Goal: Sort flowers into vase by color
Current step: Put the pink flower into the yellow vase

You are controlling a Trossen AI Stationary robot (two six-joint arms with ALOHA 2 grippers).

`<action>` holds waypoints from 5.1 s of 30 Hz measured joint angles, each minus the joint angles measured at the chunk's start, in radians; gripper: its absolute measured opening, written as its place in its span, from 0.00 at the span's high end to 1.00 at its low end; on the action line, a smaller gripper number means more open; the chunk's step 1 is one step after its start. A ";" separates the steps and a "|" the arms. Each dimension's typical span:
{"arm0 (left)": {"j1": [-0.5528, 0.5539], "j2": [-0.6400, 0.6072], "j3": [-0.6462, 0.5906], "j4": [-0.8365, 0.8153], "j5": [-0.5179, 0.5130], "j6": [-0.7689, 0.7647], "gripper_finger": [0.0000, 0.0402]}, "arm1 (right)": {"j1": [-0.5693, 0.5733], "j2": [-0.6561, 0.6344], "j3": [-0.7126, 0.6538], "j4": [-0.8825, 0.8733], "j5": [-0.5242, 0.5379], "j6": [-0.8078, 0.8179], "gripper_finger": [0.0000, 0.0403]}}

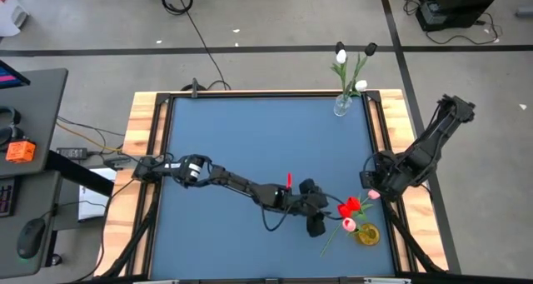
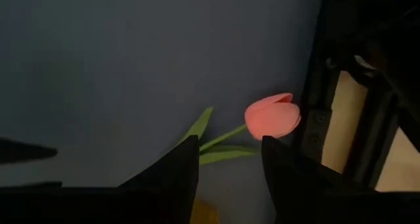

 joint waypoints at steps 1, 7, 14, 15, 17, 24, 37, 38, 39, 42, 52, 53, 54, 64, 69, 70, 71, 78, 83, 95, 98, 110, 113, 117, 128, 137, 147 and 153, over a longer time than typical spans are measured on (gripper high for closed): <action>0.000 0.000 0.000 -0.006 0.000 0.010 0.62 | -0.009 0.004 -0.003 -0.005 -0.003 0.001 0.57; 0.007 0.000 0.000 -0.059 0.001 0.021 0.62 | -0.070 0.029 -0.003 -0.018 0.001 0.004 0.57; 0.011 0.000 0.000 -0.135 0.009 0.032 0.62 | -0.153 0.110 0.001 0.016 -0.007 0.017 0.58; 0.010 -0.003 0.000 -0.149 0.010 0.032 0.62 | -0.157 0.118 0.001 0.055 -0.007 0.018 0.59; 0.007 -0.009 0.000 -0.173 0.010 0.033 0.62 | -0.158 0.142 0.003 0.119 -0.006 0.011 0.60; 0.008 -0.020 0.000 -0.224 0.011 0.031 0.62 | -0.131 0.271 0.003 0.124 -0.073 0.016 0.63; 0.007 -0.020 0.000 -0.238 0.011 0.029 0.62 | -0.092 0.464 0.003 0.290 -0.119 0.018 0.64; 0.006 -0.020 0.000 -0.242 0.011 0.029 0.62 | -0.089 0.474 0.002 0.312 -0.122 0.018 0.64; 0.006 -0.020 0.000 -0.248 0.011 0.029 0.62 | -0.087 0.484 0.002 0.335 -0.126 0.018 0.64; 0.004 -0.020 0.000 -0.260 0.011 0.029 0.62 | -0.085 0.508 0.002 0.385 -0.135 0.017 0.64; 0.001 -0.020 0.000 -0.263 0.012 0.029 0.62 | -0.084 0.596 0.002 0.462 -0.175 -0.002 0.64; 0.001 -0.020 0.000 -0.267 0.012 0.029 0.62 | -0.084 0.605 0.002 0.465 -0.179 -0.004 0.64; 0.001 -0.020 0.000 -0.269 0.012 0.029 0.62 | -0.084 0.615 0.002 0.466 -0.182 -0.005 0.64; 0.001 -0.020 0.000 -0.274 0.012 0.030 0.62 | -0.107 0.657 0.002 0.524 -0.103 -0.123 0.65; 0.004 -0.020 0.000 -0.275 0.012 0.031 0.62 | -0.152 0.632 0.002 0.553 -0.028 -0.282 0.67; 0.004 -0.020 0.000 -0.275 0.012 0.031 0.62 | -0.162 0.622 0.002 0.555 -0.007 -0.314 0.67; 0.004 -0.021 0.000 -0.275 0.012 0.031 0.62 | -0.170 0.610 0.002 0.555 0.017 -0.344 0.68; 0.013 -0.039 0.000 -0.279 0.038 -0.059 0.62 | -0.298 0.511 0.002 0.521 0.042 -0.458 0.69; 0.028 -0.049 0.000 -0.283 0.056 -0.100 0.62 | -0.355 0.482 0.002 0.413 -0.191 -0.402 0.69; 0.027 -0.059 0.000 -0.298 0.078 -0.102 0.62 | -0.306 0.555 -0.099 0.575 -0.257 -0.275 0.69; 0.018 -0.059 0.000 -0.300 0.082 -0.102 0.62 | -0.299 0.549 -0.131 0.618 -0.256 -0.214 0.69; 0.007 -0.059 0.000 -0.336 0.083 -0.099 0.63 | -0.302 0.533 -0.144 0.646 -0.177 -0.260 0.83; 0.007 -0.058 0.000 -0.336 0.089 -0.102 0.65 | -0.303 0.513 -0.147 0.643 -0.113 -0.273 0.93; 0.008 -0.062 0.000 -0.338 0.182 -0.121 0.67 | -0.304 0.466 -0.142 0.641 -0.022 -0.281 0.97; 0.072 -0.176 0.000 -0.348 0.283 -0.170 0.76 | -0.303 0.303 -0.059 0.609 0.331 -0.533 0.97; 0.118 -0.251 0.000 -0.368 0.279 -0.154 0.76 | -0.303 0.206 0.015 0.715 0.491 -1.018 0.98; 0.122 -0.279 0.000 -0.382 0.270 -0.234 0.76 | -0.303 0.110 0.023 0.998 0.544 -1.343 0.98; 0.119 -0.298 0.000 -0.369 0.261 -0.208 0.81 | -0.300 0.073 0.023 1.051 0.540 -1.420 0.98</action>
